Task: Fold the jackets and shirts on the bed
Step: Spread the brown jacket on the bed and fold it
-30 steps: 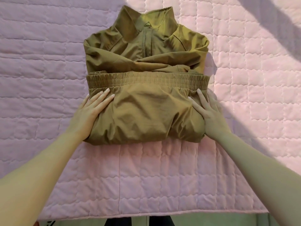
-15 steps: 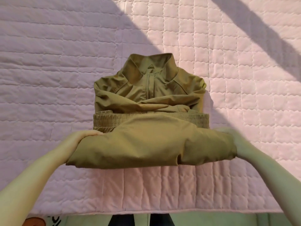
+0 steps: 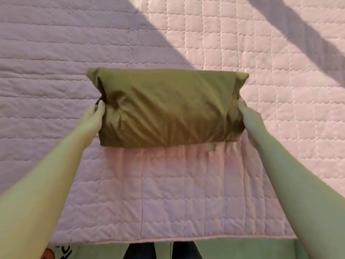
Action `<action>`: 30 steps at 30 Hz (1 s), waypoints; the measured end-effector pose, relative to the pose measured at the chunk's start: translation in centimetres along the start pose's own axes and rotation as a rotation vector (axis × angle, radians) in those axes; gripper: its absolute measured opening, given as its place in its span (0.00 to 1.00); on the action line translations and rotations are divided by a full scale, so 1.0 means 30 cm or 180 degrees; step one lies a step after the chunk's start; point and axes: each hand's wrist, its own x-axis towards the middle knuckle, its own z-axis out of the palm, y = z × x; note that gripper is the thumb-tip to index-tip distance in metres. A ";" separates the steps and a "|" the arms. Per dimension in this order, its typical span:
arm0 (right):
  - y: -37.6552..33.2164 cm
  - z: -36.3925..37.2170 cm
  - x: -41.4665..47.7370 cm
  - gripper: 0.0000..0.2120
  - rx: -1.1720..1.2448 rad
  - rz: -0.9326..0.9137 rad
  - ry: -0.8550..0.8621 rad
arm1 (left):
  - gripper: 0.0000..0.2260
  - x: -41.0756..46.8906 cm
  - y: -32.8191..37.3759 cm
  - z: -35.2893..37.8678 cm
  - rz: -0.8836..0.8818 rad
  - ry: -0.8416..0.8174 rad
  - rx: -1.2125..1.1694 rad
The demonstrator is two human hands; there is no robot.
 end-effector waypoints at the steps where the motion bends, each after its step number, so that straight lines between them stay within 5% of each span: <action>1: -0.021 0.021 0.013 0.31 0.0176 -0.0071 -0.0099 | 0.28 -0.006 0.038 0.044 -0.0077 0.0008 -0.0253; 5: 0.005 0.065 0.039 0.33 0.0231 -0.0259 -0.0428 | 0.26 -0.022 0.016 0.104 0.0043 0.0208 -0.0318; 10: 0.038 0.036 0.049 0.23 -0.0205 -0.0526 0.0229 | 0.18 -0.038 -0.010 0.076 0.0651 0.0659 0.0043; 18: 0.228 0.084 -0.059 0.15 -0.0962 -0.0037 0.0813 | 0.16 -0.119 -0.202 0.118 0.0039 0.1103 0.0690; 20: 0.178 0.089 -0.067 0.07 -0.1158 -0.0592 0.1563 | 0.18 -0.128 -0.164 0.113 0.0346 0.1678 0.0828; 22: 0.081 0.126 -0.090 0.12 -0.1238 -0.1565 0.1982 | 0.24 -0.145 -0.082 0.135 0.1092 0.1990 0.1262; 26: -0.022 0.365 -0.134 0.22 -0.2427 -0.2769 0.0618 | 0.24 -0.173 0.051 0.324 0.2595 0.0631 0.2440; 30: 0.065 0.434 -0.028 0.25 -0.3605 -0.2444 -0.0131 | 0.26 -0.066 -0.019 0.372 0.2361 0.0291 0.3545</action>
